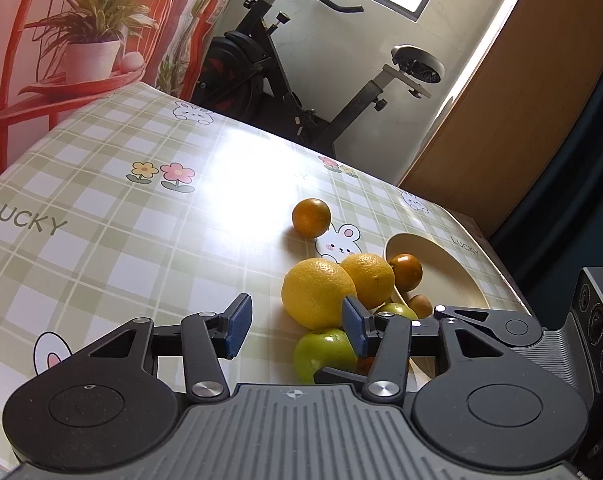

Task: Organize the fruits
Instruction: 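Move both tools to a green apple in the pile, then pinch the green apple between both grippers and lift it toward the plate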

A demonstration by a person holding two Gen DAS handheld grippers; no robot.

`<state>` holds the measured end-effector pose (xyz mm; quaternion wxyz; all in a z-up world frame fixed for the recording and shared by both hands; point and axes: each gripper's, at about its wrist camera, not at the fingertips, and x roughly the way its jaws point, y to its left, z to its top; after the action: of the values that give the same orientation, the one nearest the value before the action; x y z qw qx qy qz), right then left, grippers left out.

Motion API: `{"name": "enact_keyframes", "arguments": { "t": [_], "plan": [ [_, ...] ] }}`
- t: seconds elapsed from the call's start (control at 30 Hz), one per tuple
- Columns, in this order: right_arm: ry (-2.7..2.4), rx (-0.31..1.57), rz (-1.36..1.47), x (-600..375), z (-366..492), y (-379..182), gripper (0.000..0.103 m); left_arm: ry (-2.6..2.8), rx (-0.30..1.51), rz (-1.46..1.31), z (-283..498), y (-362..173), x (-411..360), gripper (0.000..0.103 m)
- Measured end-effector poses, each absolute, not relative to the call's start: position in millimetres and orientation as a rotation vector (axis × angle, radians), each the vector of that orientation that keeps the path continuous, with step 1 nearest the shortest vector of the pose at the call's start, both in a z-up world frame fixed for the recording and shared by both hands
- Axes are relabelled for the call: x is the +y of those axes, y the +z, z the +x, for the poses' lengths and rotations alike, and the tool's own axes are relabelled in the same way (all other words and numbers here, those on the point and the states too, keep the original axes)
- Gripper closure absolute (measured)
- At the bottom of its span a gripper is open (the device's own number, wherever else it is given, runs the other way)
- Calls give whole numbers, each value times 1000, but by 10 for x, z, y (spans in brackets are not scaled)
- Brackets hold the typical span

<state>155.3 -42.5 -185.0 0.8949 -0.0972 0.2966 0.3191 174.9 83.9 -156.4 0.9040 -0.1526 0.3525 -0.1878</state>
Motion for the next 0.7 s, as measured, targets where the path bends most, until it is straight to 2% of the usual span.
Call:
{"name": "enact_keyframes", "arguments": {
  "t": [0.03,0.2,0.7],
  "plan": [
    [657,612,-203,-421,1537,-1859,55,-402,746,-341,1762,-1619,840,44],
    [643,595,-218,-373,1475,-1881,50,-437,791,-362,1802,-1745,772,44],
    [655,564,-241,-316,1403,-1872,49,-438,832,-436,1824,-1976,851,44]
  ]
}}
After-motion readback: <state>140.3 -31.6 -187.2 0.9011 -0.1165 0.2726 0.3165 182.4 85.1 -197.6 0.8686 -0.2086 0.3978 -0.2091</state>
